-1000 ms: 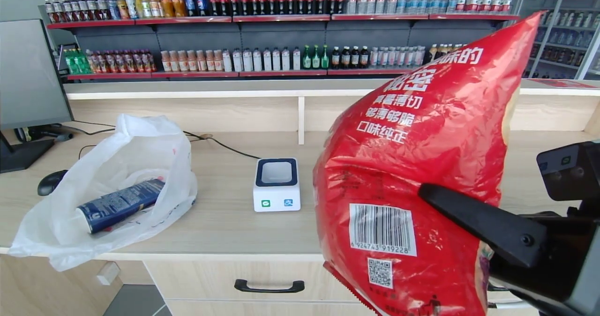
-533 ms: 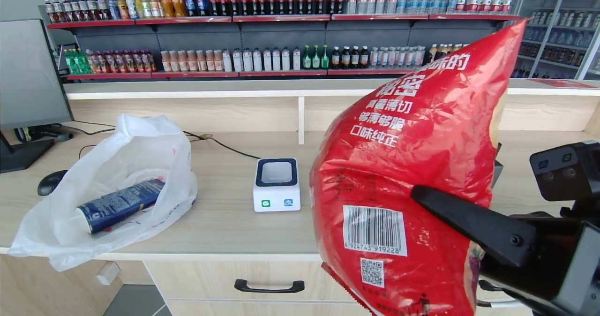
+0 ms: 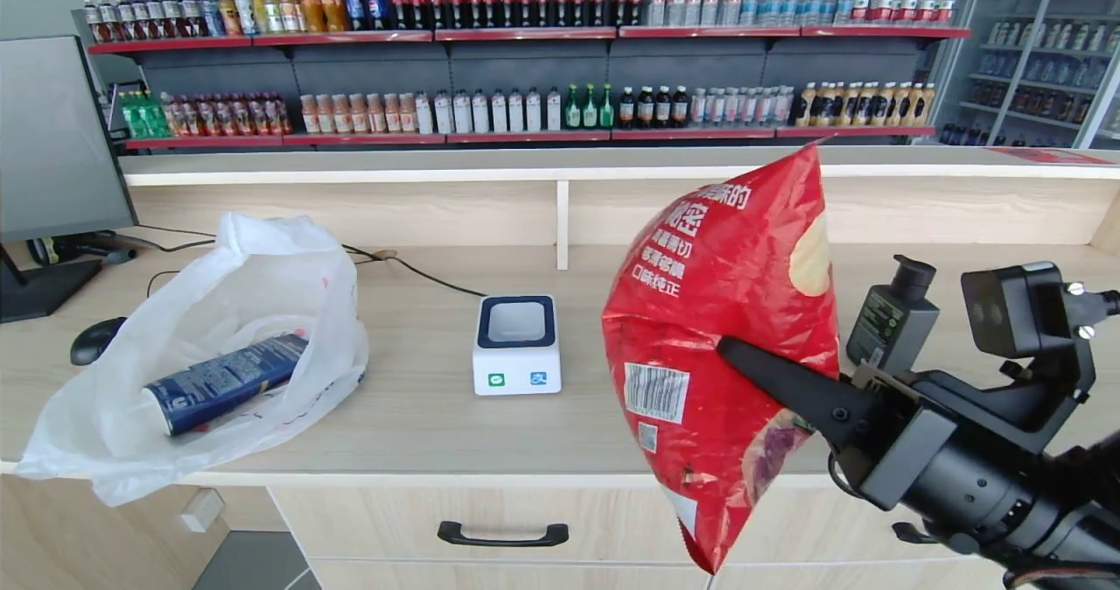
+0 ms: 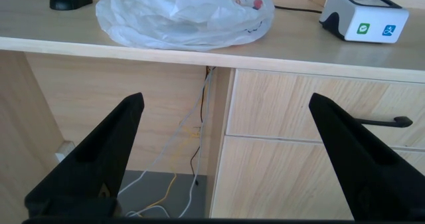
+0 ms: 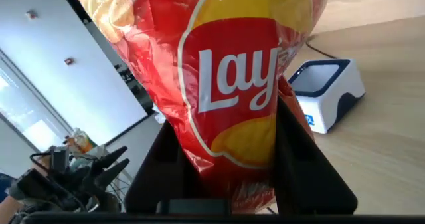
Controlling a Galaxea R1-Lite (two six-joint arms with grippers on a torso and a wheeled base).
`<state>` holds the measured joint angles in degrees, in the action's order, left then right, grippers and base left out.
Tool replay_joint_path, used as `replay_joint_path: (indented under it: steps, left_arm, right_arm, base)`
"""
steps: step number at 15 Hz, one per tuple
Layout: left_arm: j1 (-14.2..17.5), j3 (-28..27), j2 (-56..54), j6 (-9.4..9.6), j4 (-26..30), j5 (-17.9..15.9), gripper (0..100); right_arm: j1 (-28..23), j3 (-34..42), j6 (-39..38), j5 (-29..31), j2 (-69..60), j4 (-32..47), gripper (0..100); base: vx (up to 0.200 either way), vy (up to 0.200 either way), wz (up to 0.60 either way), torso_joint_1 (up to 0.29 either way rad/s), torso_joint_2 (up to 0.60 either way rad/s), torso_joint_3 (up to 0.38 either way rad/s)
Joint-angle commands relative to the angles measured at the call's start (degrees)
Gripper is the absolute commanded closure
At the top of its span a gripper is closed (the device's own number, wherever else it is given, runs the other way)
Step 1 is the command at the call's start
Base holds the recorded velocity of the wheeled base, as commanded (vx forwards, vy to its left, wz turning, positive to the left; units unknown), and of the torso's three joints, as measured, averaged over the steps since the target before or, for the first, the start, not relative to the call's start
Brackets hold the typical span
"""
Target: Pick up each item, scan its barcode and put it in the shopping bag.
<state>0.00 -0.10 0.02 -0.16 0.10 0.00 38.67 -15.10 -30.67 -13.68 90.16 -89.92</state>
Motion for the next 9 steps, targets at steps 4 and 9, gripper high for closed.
replay_joint_path:
  steps: [4,9]
  left_arm:
    - [0.0,0.0,0.0,-0.02,0.0,0.0,0]
    - [0.0,0.0,0.0,-0.02,0.0,0.0,0]
  right_arm:
    - [-8.6,-2.0,17.4,5.2,5.8,-0.1,100]
    - [-9.8,-1.5,24.1,13.1,2.9,-0.1,100]
  base:
    - [0.000,0.000,0.00,0.000,0.00,0.000]
    - [0.000,0.000,0.00,0.000,0.00,0.000]
